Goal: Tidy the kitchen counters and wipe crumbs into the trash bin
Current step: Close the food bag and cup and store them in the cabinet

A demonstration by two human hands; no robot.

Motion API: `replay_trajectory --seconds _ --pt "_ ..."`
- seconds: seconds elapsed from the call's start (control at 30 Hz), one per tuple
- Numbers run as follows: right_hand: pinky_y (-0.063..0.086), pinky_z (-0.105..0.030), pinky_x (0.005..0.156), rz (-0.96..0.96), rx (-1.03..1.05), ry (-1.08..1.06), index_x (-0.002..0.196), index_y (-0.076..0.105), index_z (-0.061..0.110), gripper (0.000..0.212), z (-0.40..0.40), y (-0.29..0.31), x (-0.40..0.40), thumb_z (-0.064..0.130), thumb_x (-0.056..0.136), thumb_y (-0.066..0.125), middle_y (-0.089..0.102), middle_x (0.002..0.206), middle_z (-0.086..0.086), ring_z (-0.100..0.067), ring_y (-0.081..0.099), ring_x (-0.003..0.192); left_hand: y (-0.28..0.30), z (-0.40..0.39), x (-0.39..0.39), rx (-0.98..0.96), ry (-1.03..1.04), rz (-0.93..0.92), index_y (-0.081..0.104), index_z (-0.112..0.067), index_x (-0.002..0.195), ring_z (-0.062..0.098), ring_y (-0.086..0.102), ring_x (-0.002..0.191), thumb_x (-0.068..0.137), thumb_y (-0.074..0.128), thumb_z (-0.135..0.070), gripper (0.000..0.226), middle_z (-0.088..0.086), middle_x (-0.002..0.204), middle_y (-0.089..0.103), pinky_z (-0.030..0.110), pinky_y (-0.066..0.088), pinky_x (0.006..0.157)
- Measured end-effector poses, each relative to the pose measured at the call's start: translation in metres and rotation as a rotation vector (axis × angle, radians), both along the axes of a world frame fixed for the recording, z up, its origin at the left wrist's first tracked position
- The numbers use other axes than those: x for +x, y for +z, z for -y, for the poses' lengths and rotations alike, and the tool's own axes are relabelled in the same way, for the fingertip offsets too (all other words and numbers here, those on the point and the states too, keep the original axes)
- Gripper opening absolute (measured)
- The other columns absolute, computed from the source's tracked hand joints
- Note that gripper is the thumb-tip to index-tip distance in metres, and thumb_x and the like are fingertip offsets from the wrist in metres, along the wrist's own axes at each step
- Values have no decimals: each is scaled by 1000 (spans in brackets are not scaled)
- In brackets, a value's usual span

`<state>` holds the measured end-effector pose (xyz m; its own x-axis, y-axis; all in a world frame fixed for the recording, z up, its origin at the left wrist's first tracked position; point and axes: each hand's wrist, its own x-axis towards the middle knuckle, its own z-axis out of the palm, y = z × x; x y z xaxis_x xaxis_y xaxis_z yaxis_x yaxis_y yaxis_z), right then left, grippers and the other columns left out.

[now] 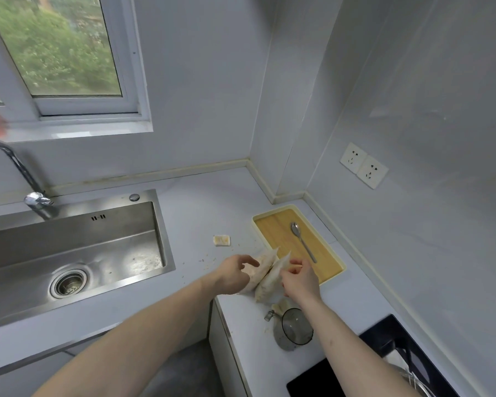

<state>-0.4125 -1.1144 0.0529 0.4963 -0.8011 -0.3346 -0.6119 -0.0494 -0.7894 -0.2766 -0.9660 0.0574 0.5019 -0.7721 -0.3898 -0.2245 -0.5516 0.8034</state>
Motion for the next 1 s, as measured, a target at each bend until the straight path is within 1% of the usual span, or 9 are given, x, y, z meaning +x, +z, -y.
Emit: replay_trajectory --seconds 0.1,0.17,0.27,0.47,0.6,0.77,0.87,0.93,1.0 --pt "56 -32 75 7 -90 67 122 49 33 36 -13 7 -14 27 90 65 59 113 12 -9 61 97 1 -26 2 -59 75 58 64 -37 119 10 47 134 76 47 -5 57 -7 138 55 26 49 91" --pt "49 -25 71 6 -129 126 125 49 32 38 -22 10 -23 27 91 66 57 119 12 -10 61 102 2 -52 3 -85 95 118 64 -40 116 9 47 134 76 49 -8 54 -11 141 53 31 48 101" --pt "46 -18 68 37 -159 198 125 52 30 39 -36 15 -29 28 90 69 55 121 12 -6 62 100 5 -100 3 -88 105 229 65 -40 116 6 46 134 75 51 -13 51 -16 144 49 31 44 108" --pt "54 -27 83 90 -157 419 118 57 40 31 -93 29 2 30 91 68 55 121 18 -1 58 101 13 -204 -3 -51 234 354 63 -38 118 3 49 129 78 56 -12 48 -18 145 48 21 43 99" --pt "49 -13 74 95 -142 663 116 55 46 26 -147 37 29 34 95 65 50 121 25 3 56 105 22 -261 -5 -7 327 403 61 -39 118 4 58 113 81 58 -10 47 -21 145 45 19 42 86" --pt "49 -17 84 68 -134 870 121 54 44 29 -205 44 61 37 94 63 47 127 24 0 54 113 38 -307 -4 31 449 423 61 -37 119 -1 62 78 83 60 -11 44 -24 146 41 15 39 79" --pt "44 -16 82 66 -161 1003 120 52 47 30 -251 46 88 39 94 61 45 127 28 1 52 116 47 -350 0 60 524 443 60 -36 122 7 65 104 83 59 -13 45 -24 149 40 22 44 92" --pt "43 -20 87 86 -146 1075 121 52 47 31 -280 47 107 38 93 61 46 130 26 1 52 116 52 -377 5 79 565 480 60 -36 123 5 52 126 82 57 -14 46 -22 149 41 22 40 101" --pt "42 -21 87 101 -154 1136 121 52 46 31 -312 48 127 37 93 61 46 130 25 1 52 116 55 -406 12 96 601 504 60 -37 124 2 46 131 82 57 -16 47 -23 148 42 18 36 100"
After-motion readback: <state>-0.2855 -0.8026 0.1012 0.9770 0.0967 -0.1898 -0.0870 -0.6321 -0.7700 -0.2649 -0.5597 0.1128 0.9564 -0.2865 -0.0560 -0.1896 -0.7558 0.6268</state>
